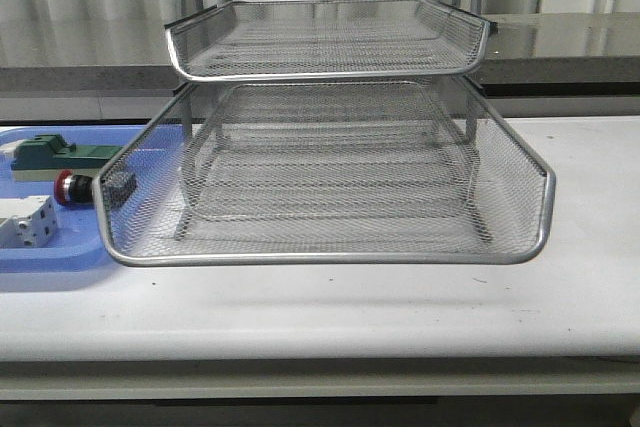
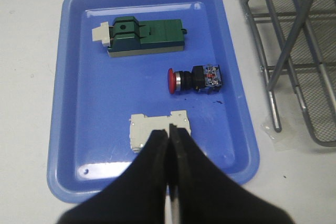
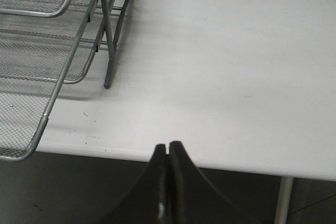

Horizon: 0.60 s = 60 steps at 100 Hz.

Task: Place button on rack with both arms

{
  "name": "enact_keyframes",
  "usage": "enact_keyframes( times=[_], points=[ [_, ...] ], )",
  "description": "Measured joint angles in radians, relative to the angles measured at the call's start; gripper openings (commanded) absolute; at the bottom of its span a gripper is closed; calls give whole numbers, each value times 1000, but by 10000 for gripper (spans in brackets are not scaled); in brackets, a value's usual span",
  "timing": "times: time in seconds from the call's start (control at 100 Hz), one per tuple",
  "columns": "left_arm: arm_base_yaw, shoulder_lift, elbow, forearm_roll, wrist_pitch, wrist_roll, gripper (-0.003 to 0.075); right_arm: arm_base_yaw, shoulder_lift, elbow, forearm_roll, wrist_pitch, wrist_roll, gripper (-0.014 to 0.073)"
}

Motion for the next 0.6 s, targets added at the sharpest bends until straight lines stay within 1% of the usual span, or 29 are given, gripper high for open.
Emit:
enact_keyframes(
  times=[0.17,0.24,0.29,0.33,0.36,0.38,0.4,0.43,0.44,0.45,0.47,0.54,0.6],
  points=[
    [0,156,-128,0,19,93,-13,0,0,0,0,0,0,-108],
    [0,204,-169,0,42,143,39,0,0,0,0,0,0,-108],
    [0,231,-193,0,64,178,112,0,0,0,0,0,0,-108],
    [0,249,-207,0,85,204,197,0,0,0,0,0,0,-108],
    [0,260,-219,0,101,220,279,0,0,0,0,0,0,-108],
    [0,266,-225,0,111,232,314,0,0,0,0,0,0,-108],
    [0,272,-227,0,121,242,386,0,0,0,0,0,0,-108],
    [0,278,-234,0,129,256,440,0,0,0,0,0,0,-108],
    [0,281,-233,0,133,259,493,0,0,0,0,0,0,-108],
    [0,281,-235,0,135,263,493,0,0,0,0,0,0,-108],
    [0,286,-235,0,141,270,557,0,0,0,0,0,0,-108],
    [0,294,-235,8,156,280,665,0,0,0,0,0,0,-108],
    [0,296,-235,22,158,283,687,0,0,0,0,0,0,-108]
  ],
)
